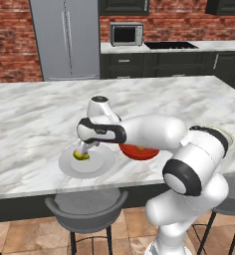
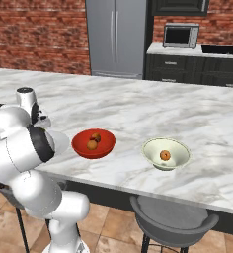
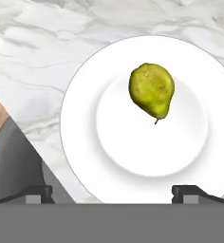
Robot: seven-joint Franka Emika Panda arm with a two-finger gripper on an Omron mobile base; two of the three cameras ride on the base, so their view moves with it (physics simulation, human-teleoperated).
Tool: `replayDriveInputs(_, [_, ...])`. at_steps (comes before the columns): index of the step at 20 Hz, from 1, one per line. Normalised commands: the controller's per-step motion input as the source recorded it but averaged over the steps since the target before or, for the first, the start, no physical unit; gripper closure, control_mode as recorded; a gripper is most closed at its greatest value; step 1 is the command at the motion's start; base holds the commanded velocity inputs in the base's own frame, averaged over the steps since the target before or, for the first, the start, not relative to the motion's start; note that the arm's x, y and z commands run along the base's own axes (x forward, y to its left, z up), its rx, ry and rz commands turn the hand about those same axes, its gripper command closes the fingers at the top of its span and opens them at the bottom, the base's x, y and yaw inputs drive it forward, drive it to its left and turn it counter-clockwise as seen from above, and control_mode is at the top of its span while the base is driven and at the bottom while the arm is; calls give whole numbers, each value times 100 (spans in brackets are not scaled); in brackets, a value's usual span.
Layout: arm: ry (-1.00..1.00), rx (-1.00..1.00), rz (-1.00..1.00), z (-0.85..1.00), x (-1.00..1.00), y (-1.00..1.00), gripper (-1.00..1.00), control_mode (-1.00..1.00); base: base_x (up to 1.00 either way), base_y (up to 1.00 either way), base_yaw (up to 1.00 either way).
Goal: Take the fruits from the plate on the dining counter and place two fruits in each bowl.
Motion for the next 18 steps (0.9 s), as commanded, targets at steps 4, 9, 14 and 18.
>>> replayDriveInputs(4, [0, -7, 0, -35, 30, 13, -100, -100, 0, 0, 0])
replayDriveInputs(9, [0, -4, 0, -22, 35, 6, -100, -100, 0, 0, 0])
replayDriveInputs(14, [1, 0, 0, -22, 46, 13, -100, -100, 0, 0, 0])
replayDriveInputs(18, [0, 0, -1, -26, 31, 24, -100, -100, 0, 0, 0])
